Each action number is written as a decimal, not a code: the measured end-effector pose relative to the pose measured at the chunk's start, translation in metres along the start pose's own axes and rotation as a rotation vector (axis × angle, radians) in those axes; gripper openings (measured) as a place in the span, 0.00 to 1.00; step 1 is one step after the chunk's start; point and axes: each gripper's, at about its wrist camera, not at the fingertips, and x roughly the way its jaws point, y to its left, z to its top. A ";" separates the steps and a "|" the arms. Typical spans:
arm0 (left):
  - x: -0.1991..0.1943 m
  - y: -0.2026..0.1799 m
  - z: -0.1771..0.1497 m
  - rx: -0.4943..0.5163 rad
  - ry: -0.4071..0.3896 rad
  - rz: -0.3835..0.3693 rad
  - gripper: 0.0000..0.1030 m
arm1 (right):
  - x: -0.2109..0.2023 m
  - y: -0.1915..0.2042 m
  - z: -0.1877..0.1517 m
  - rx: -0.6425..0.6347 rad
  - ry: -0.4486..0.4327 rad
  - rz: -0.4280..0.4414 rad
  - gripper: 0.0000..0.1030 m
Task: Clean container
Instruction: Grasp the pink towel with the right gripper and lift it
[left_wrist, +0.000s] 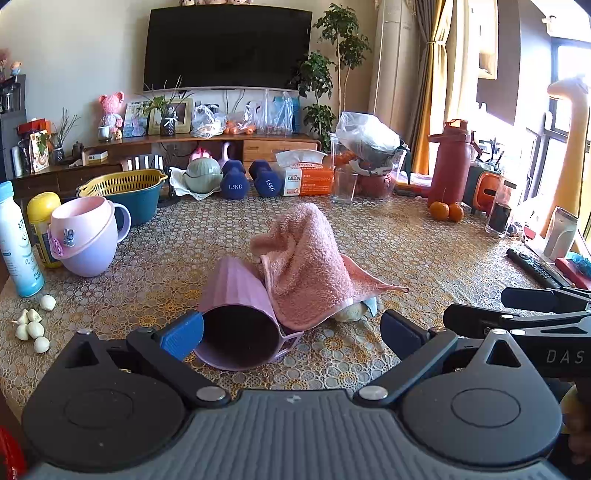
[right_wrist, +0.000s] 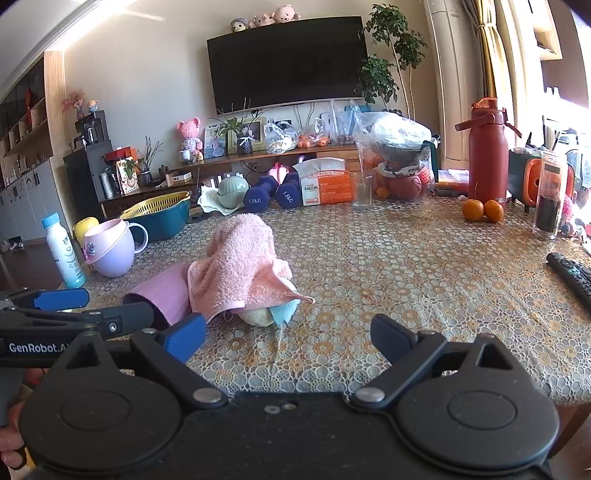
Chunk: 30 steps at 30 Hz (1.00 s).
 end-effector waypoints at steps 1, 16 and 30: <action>0.004 0.001 0.001 0.003 0.006 0.006 1.00 | 0.003 0.001 0.002 -0.009 0.005 0.001 0.92; 0.051 0.024 0.007 0.023 0.075 0.071 1.00 | 0.103 0.008 0.068 -0.051 0.059 0.075 0.91; 0.067 0.031 0.010 0.015 0.112 0.059 1.00 | 0.179 0.001 0.045 0.083 0.299 0.090 0.92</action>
